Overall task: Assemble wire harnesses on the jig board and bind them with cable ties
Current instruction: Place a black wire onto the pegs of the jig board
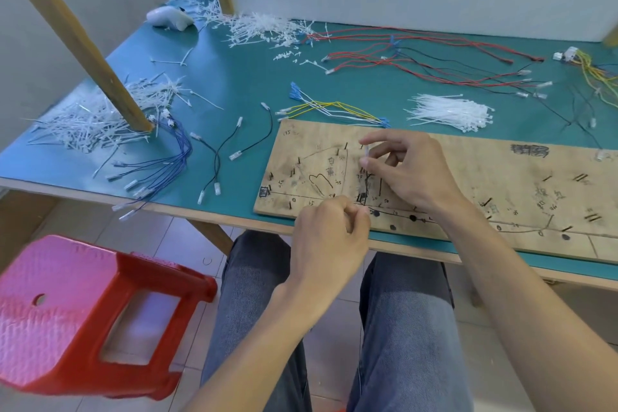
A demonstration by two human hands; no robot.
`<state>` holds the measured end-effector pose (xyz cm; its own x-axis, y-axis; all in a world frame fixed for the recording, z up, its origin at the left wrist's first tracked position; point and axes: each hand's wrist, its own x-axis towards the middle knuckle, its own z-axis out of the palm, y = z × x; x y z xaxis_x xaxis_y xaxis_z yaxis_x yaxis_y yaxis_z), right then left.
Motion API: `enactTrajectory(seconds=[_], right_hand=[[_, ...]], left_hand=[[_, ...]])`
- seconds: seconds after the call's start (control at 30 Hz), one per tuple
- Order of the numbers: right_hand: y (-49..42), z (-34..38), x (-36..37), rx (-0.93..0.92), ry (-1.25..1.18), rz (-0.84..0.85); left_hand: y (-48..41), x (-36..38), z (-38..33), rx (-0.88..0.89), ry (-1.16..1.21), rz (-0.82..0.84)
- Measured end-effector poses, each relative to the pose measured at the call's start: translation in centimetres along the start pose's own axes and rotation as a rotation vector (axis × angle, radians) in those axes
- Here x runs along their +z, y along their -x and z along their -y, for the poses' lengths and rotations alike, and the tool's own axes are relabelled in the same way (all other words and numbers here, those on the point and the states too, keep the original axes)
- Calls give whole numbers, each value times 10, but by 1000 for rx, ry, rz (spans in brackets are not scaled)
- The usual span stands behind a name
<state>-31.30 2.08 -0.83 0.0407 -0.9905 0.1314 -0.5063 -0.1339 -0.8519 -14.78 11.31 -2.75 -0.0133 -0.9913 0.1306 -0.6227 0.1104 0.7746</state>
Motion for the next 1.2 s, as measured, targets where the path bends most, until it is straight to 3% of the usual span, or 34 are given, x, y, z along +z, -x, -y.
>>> enactTrajectory(seconds=[0.23, 0.57, 0.73, 0.87, 0.93, 1.1, 1.2], right_hand=[[2, -6, 11, -35, 77, -75], [5, -9, 13, -155, 298, -57], [10, -10, 11, -197, 443, 4], [14, -14, 8, -218, 345, 22], [15, -16, 8, -220, 286, 23], [14, -15, 10, -230, 227, -10], [15, -12, 10, -250, 203, -21]], left_hand=[[-3, -4, 1, 12, -102, 26], [5, -14, -8, 154, -647, 164], [14, -33, -2, 135, -749, 306], [18, -69, -5, 48, -665, 417], [5, -96, 2, -71, -528, 333], [-58, -162, 48, -175, -478, -359], [-91, -187, 80, -275, -545, -411]])
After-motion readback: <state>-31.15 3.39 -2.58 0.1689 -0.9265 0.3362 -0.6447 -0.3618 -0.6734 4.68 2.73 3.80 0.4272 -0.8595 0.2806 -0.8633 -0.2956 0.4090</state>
